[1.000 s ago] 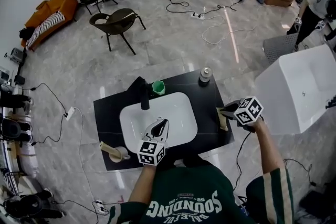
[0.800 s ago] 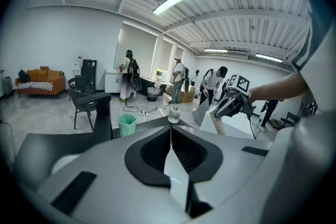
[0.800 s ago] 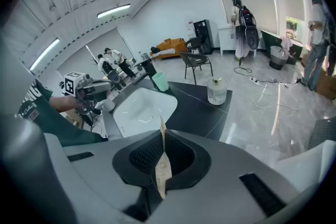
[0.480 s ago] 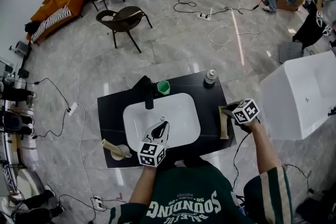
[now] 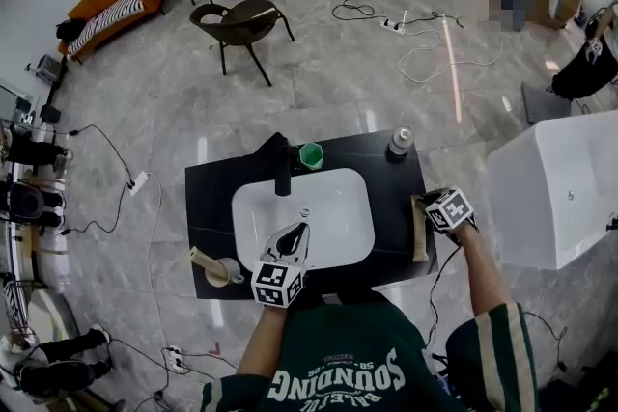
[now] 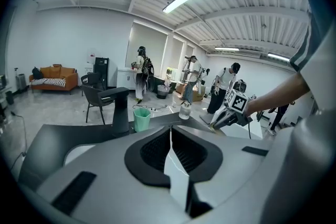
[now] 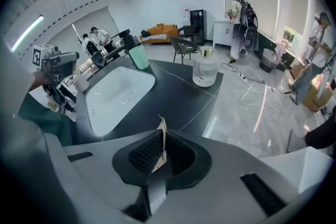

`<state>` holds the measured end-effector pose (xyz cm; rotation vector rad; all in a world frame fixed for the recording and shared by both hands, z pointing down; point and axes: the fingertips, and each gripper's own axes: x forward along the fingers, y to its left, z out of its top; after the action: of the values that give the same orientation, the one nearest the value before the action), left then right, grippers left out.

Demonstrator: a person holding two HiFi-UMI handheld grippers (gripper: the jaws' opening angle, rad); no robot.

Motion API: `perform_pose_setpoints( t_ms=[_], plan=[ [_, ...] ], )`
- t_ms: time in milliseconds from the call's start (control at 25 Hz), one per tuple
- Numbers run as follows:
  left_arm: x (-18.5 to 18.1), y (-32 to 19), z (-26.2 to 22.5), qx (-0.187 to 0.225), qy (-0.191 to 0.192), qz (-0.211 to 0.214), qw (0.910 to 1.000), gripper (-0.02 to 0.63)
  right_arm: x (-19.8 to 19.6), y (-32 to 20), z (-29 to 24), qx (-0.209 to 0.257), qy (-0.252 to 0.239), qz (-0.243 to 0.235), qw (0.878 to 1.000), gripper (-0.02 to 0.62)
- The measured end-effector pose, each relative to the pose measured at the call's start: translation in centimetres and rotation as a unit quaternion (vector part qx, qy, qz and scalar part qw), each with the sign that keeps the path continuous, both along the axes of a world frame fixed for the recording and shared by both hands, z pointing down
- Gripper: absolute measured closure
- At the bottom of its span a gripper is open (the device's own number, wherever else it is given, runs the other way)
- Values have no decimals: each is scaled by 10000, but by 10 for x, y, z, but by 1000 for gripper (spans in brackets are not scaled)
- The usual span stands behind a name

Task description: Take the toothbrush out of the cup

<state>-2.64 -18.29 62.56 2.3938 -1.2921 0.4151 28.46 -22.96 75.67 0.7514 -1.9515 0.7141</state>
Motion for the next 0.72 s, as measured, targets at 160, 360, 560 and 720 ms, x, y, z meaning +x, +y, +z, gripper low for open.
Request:
perform_pose_setpoints(
  t_ms=[160,360,560,720],
  plan=[
    [-7,0,1,-50,-32,-126,9999,594,5,-12,11,22,144,160,9998,549],
    [-14,5,-1,-114,-74,-237,9996,594,15,-21,25,69,238,500,9984,549],
    [-20,9,2,-197,-132,-337,9992,594,18,-30,30,176,87,763,9969,548],
    [-23,9,1,-183,-145,-379,9990,594,19,-32,33,184,68,837,9963,473]
  ],
)
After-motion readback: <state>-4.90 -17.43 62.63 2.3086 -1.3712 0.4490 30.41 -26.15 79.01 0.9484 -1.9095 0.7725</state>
